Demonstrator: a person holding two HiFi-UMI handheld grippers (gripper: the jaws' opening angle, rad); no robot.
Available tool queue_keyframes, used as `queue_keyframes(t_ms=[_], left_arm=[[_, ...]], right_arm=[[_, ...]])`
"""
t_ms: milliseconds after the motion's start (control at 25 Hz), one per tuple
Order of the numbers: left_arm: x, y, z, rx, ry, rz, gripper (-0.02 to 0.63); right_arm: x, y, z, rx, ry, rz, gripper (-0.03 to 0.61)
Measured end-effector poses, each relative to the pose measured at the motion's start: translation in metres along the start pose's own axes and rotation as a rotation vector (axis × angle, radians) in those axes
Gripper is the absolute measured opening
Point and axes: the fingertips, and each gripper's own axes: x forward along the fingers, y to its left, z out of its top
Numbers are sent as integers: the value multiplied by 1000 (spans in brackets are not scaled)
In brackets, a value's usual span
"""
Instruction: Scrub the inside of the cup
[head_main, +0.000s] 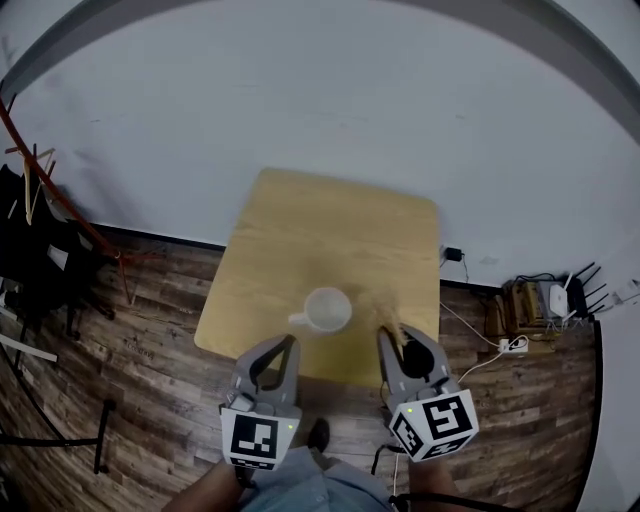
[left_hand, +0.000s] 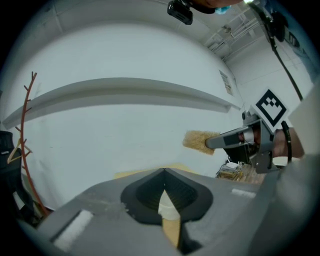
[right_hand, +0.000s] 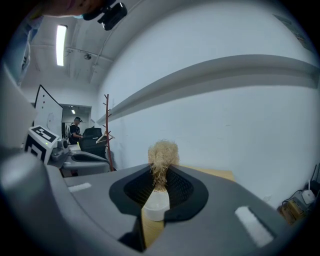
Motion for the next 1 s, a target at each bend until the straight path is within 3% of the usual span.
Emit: queue_keyframes(t_ms=[120,600,840,1000], left_arm=[[15,4,-11,-42,13,-29,21],[60,15,-70,15,54,-220,25],[71,22,-97,-18,31,-312,132],[85,25,-117,-8,35,-359,161]], right_arm=[[14,-5,-4,-8,17,-26,58],[66,8,-50,44,130,-28,58],[72,9,-69,72,184,-35,58],[75,9,-85,76,227,-52,58]])
